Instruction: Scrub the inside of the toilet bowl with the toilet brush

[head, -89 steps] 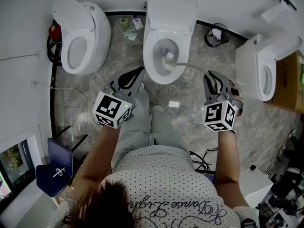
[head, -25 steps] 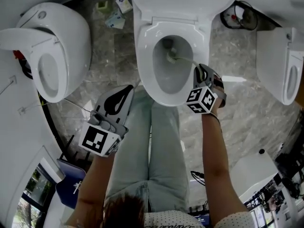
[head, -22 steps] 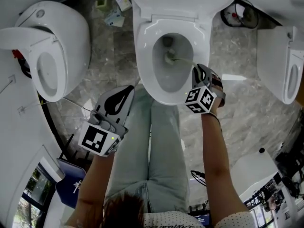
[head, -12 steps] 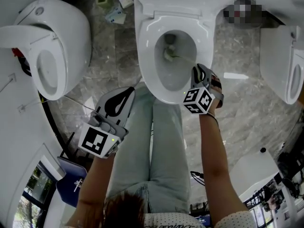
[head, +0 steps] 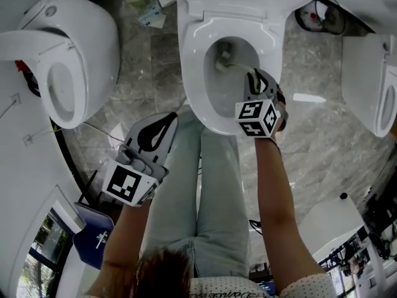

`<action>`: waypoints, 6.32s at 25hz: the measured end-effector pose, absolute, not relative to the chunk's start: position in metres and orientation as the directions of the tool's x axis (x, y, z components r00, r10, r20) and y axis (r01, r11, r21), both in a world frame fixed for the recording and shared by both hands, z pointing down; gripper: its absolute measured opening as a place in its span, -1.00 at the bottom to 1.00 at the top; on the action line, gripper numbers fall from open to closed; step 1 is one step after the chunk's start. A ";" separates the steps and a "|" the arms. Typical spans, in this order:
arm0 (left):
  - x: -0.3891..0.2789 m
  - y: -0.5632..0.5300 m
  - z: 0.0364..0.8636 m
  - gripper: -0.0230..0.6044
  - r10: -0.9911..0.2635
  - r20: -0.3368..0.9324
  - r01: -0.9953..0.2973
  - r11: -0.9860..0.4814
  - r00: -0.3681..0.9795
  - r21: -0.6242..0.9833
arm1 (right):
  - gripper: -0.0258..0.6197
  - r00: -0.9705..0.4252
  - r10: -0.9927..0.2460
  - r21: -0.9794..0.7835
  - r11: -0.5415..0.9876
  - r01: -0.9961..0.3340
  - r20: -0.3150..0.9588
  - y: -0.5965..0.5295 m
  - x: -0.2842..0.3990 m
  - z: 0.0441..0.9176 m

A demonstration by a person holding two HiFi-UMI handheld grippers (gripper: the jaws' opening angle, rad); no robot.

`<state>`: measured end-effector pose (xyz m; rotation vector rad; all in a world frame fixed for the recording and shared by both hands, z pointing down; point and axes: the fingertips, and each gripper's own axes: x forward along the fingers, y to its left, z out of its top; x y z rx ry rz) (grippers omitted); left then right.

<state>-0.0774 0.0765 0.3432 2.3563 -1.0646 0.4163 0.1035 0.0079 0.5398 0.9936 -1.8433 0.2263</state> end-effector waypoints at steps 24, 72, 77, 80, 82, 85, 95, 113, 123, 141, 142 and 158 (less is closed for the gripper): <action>-0.080 0.081 0.351 -0.92 -0.596 0.472 -0.759 -0.540 0.650 0.364 | -0.65 -0.436 -0.259 0.395 0.882 0.258 0.862 0.067 0.075 0.506; -0.075 0.102 0.354 -0.92 -0.587 0.483 -0.760 -0.507 0.649 0.405 | -0.65 -0.213 -0.569 0.153 0.526 -0.836 0.795 -0.050 0.126 0.534; -0.075 0.100 0.352 -0.92 -0.603 0.460 -0.758 -0.519 0.652 0.394 | -0.65 -0.346 -0.527 0.235 0.752 -0.616 0.776 -0.031 0.094 0.516; -0.073 0.098 0.349 -0.92 -0.606 0.446 -0.752 -0.529 0.659 0.394 | -0.65 -0.423 -0.452 0.285 0.871 -0.401 0.785 -0.006 0.072 0.508; -0.073 0.099 0.350 -0.92 -0.600 0.451 -0.750 -0.530 0.661 0.395 | -0.65 -0.454 -0.383 0.310 0.923 -0.229 0.804 0.014 0.061 0.506; -0.072 0.100 0.351 -0.92 -0.599 0.452 -0.750 -0.533 0.661 0.392 | -0.65 -0.465 -0.298 0.329 0.944 -0.014 0.834 0.040 0.057 0.508; -0.068 0.101 0.359 -0.92 -0.573 0.475 -0.744 -0.536 0.668 0.399 | -0.66 -0.427 -0.309 0.413 0.894 0.175 0.850 0.042 0.084 0.511; -0.084 0.098 0.362 -0.92 -0.617 0.485 -0.785 -0.477 0.619 0.395 | -0.67 -0.439 -0.298 0.529 0.529 0.664 0.848 -0.025 0.078 0.521; -0.084 0.100 0.366 -0.92 -0.607 0.489 -0.779 -0.472 0.627 0.413 | -0.68 -0.390 -0.236 0.451 0.582 0.677 0.890 -0.013 0.088 0.525; -0.080 0.099 0.362 -0.92 -0.569 0.485 -0.748 -0.510 0.664 0.425 | -0.67 -0.391 -0.238 0.332 0.923 0.193 0.889 0.037 0.085 0.509; -0.079 0.100 0.362 -0.92 -0.563 0.487 -0.745 -0.511 0.667 0.429 | -0.67 -0.392 -0.232 0.320 0.931 0.177 0.890 0.040 0.086 0.507; -0.070 0.100 0.352 -0.92 -0.565 0.454 -0.725 -0.555 0.689 0.409 | -0.66 -0.495 -0.130 0.153 0.988 0.006 0.859 0.097 0.072 0.452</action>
